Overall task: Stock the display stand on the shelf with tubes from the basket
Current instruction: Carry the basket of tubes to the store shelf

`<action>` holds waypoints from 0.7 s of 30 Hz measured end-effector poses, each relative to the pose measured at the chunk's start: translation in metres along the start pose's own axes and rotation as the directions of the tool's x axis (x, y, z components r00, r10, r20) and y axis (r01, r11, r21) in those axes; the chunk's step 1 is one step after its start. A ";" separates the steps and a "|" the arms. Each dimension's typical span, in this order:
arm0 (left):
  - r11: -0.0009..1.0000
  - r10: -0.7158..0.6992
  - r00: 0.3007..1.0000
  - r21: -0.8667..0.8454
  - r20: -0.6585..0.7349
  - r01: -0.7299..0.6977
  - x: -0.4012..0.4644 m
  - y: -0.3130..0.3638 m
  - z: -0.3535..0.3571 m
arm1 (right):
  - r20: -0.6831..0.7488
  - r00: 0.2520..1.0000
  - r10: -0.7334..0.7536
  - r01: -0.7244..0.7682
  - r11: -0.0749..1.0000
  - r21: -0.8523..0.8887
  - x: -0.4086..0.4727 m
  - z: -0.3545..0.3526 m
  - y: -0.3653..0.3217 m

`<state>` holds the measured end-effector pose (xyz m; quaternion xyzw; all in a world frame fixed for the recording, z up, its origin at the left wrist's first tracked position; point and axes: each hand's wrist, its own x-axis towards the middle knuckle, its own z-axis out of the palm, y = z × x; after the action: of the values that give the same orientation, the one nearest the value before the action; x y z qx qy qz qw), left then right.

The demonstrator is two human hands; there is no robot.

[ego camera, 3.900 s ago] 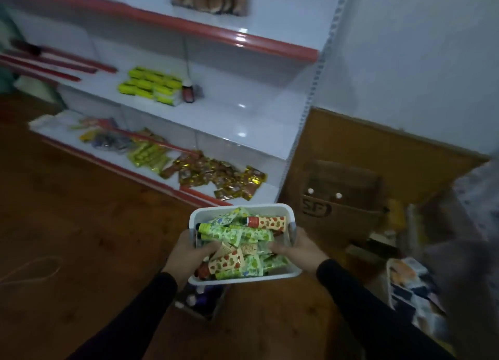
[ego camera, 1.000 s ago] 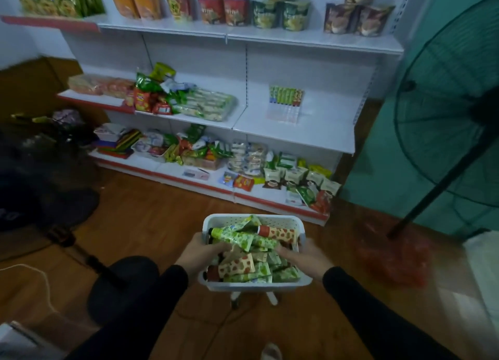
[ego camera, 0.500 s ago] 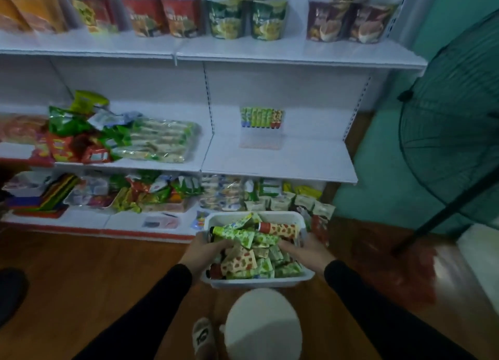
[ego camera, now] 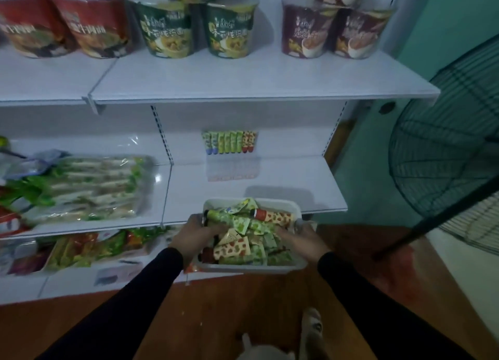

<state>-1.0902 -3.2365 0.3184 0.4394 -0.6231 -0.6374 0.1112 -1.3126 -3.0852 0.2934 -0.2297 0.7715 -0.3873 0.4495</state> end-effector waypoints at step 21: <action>0.995 0.093 0.992 -0.046 0.087 -0.089 0.316 0.045 0.132 | -0.369 0.928 -0.053 0.091 0.992 0.086 0.269 -0.158 0.016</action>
<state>-1.3865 -3.3710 0.2038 0.3791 -0.6335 -0.6636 0.1212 -1.5823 -3.2030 0.1890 -0.1587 0.8119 -0.4783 0.2946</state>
